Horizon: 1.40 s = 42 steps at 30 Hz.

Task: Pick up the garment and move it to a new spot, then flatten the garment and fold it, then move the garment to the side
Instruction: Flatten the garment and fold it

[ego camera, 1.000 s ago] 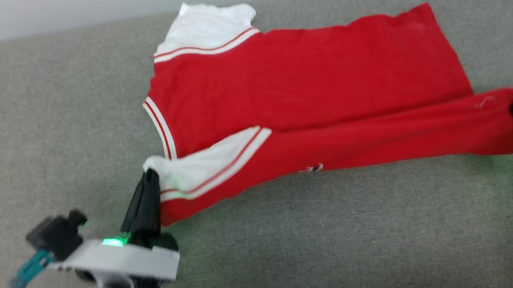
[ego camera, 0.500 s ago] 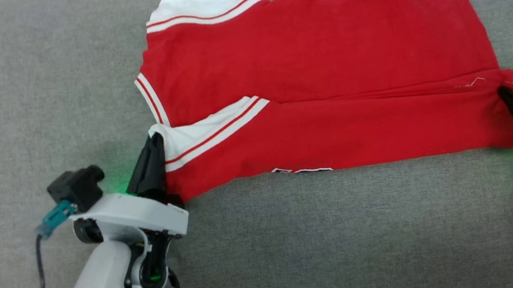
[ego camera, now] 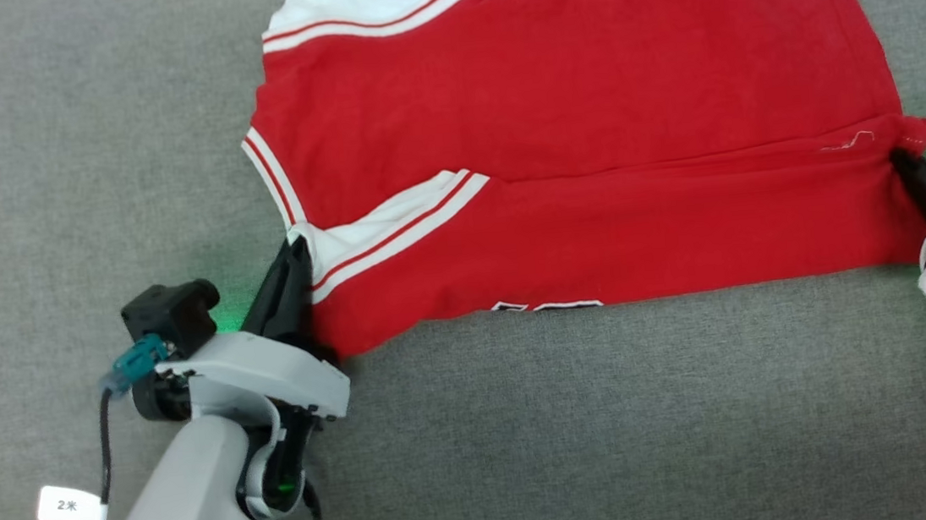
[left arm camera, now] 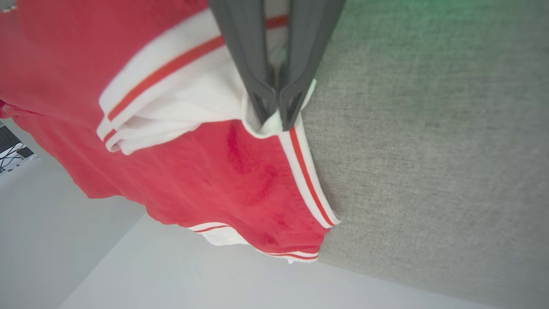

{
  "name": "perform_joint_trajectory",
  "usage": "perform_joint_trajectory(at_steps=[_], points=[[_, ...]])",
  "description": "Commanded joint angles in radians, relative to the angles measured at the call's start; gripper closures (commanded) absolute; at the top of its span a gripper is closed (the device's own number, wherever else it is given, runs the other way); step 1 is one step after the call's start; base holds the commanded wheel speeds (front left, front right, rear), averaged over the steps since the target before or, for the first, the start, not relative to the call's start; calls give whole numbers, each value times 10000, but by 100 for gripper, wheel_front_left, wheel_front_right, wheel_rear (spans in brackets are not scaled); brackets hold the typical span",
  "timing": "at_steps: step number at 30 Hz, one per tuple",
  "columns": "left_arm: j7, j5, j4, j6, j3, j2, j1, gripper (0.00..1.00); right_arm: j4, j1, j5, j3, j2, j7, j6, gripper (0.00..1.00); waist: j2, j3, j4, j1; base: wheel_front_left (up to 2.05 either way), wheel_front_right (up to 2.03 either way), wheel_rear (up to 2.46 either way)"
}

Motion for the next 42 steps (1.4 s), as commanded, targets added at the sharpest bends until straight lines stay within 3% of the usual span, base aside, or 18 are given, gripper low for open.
perform_joint_trajectory(at_steps=[1,7,10,14,19,22,26,29,35,37,38,42], points=[[113,4,272,135,13,183,247,0,100,117,55,211,89,-22,-8,0,0,-149,21,0,0,0,0],[708,436,-941,692,-126,836,525,0,-202,402,223,264,-120,-411,-12,0,0,-680,129,0,0,0,0],[1352,616,-2048,1260,-136,1317,860,0,-518,577,238,186,-188,-484,-10,0,0,-806,170,0,0,0,0],[2637,795,-3819,2097,-158,1993,1244,0,-1001,801,223,-12,-213,-411,-10,0,0,-812,123,0,0,0,0],[4977,773,-5734,3090,-339,2882,1664,0,-1680,937,67,-230,-78,-253,-10,0,0,-617,-64,0,0,0,0],[6672,351,-6476,3311,-670,3344,1899,0,-2001,931,-48,-307,59,-170,-10,0,0,-442,-220,0,0,0,0],[8082,305,-6912,3694,-886,3822,1842,0,-2296,928,-131,-326,235,-110,-10,0,0,-154,-459,0,0,0,0],[8491,133,-7027,3946,-820,3819,1755,0,-2438,954,-150,-327,294,-66,-10,0,0,54,-637,0,0,0,0],[8669,-59,-6870,3868,-900,3758,1752,0,-2547,1046,-215,-452,263,33,-10,0,0,246,-877,0,0,0,0],[8694,-138,-6802,3801,-941,3710,1789,74,-2538,1082,-248,-489,204,140,-10,0,0,251,-905,0,0,0,0],[8691,-182,-6779,3780,-961,3680,1807,100,-2522,1095,-252,-486,161,248,-10,0,0,244,-908,0,0,0,0],[8648,-272,-6690,3736,-986,3618,1923,100,-2557,1087,-326,-345,-83,919,-10,0,0,197,-870,0,0,0,0]])
